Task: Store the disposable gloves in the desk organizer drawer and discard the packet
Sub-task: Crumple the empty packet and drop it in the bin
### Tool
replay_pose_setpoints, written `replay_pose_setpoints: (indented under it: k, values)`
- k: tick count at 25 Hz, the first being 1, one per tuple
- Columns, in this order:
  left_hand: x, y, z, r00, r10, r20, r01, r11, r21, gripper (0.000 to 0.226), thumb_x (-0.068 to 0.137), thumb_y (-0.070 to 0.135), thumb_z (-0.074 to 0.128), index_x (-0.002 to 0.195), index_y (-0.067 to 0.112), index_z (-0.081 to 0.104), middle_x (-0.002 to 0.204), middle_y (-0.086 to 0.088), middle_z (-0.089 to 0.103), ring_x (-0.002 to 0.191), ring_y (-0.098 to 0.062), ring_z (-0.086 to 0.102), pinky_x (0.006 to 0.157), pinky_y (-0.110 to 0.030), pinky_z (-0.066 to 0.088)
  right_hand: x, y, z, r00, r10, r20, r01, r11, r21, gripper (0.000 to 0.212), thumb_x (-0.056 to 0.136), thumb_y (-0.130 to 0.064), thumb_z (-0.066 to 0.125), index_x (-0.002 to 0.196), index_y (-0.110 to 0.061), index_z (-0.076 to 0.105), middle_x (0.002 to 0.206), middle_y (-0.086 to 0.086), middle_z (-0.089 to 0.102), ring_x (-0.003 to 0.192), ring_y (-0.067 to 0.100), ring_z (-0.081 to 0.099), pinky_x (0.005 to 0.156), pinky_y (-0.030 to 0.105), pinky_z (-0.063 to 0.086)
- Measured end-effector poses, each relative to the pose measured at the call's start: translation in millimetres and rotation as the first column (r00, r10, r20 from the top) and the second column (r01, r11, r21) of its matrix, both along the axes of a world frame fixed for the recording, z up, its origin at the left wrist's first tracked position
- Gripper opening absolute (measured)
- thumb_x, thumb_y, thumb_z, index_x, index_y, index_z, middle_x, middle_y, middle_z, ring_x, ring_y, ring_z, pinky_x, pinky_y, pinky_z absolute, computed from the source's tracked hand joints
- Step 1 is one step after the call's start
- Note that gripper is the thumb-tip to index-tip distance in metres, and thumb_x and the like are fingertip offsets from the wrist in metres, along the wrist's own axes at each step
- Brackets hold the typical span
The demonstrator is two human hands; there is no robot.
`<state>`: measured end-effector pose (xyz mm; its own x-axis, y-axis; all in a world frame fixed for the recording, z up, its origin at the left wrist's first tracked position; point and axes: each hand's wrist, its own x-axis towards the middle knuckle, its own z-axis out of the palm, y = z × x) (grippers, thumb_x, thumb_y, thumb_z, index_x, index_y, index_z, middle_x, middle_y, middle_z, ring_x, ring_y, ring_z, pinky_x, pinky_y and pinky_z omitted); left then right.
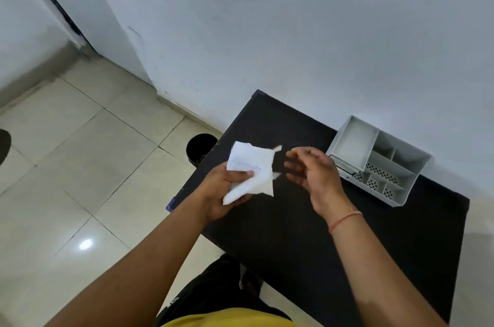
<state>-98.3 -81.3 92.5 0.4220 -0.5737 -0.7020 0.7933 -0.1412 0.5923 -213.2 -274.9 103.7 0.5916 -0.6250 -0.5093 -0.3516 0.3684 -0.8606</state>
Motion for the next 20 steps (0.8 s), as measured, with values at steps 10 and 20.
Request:
replay_pose_setpoints:
  k: [10,20]
  values:
    - [-1.4,38.2,39.9,0.992,0.046,0.117,-0.052,0.997,0.052,0.022,0.106,0.028,0.061,0.113,0.011,0.073,0.08,-0.009,0.076,0.066,-0.02,0.074,0.061,-0.035,0.065,10.6,106.5,31.5,0.949,0.235,0.208,-0.244,0.97,0.014,0.033,0.087,-0.02,0.085,0.118,-0.026,0.079,0.116,0.003,0.082,0.112,0.027,0.077,0.097,0.055,0.062]
    - [146.1,146.9,38.6,0.991,-0.039,0.131,0.04,0.999,-0.001,0.039,0.102,0.041,0.066,0.13,0.014,0.069,0.115,-0.014,0.082,0.1,-0.032,0.079,0.096,-0.048,0.064,167.0,186.5,17.8,0.986,0.127,0.106,-0.132,0.99,0.045,0.017,0.094,-0.022,0.079,0.107,-0.032,0.082,0.106,0.002,0.082,0.105,0.028,0.078,0.086,0.056,0.066]
